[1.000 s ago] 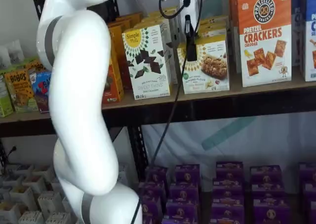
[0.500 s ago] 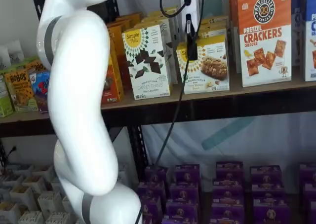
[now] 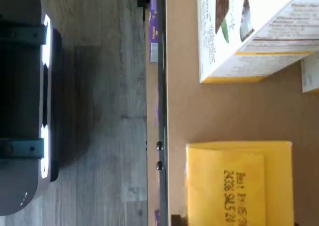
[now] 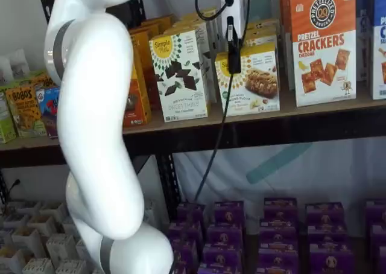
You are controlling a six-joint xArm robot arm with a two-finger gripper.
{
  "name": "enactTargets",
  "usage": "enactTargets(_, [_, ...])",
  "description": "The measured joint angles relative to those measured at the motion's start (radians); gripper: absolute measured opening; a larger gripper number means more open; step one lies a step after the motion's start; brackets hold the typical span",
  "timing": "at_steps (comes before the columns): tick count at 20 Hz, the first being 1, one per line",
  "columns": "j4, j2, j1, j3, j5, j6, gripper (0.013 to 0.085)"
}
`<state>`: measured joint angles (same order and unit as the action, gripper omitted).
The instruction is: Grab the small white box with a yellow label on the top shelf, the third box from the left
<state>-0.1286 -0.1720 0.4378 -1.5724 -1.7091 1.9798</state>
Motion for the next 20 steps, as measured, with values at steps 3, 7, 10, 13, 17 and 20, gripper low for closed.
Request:
enactTargets(3, [-0.001,-0.006,0.001,-0.003,-0.018,0.000,0.0410])
enactTargets(7, [0.000,-0.028,0.005,0.006,-0.043,0.001,0.0410])
enactTargets(10, [0.000,-0.048,0.009,0.021,-0.049,0.005,0.0410])
enactTargets(13, [-0.003,-0.063,0.013,0.032,-0.057,0.008,0.0410])
enactTargets(17, [-0.005,-0.081,0.019,0.048,-0.069,0.012,0.0370])
enactTargets(20, [-0.005,-0.089,0.021,0.050,-0.083,0.013,0.0370])
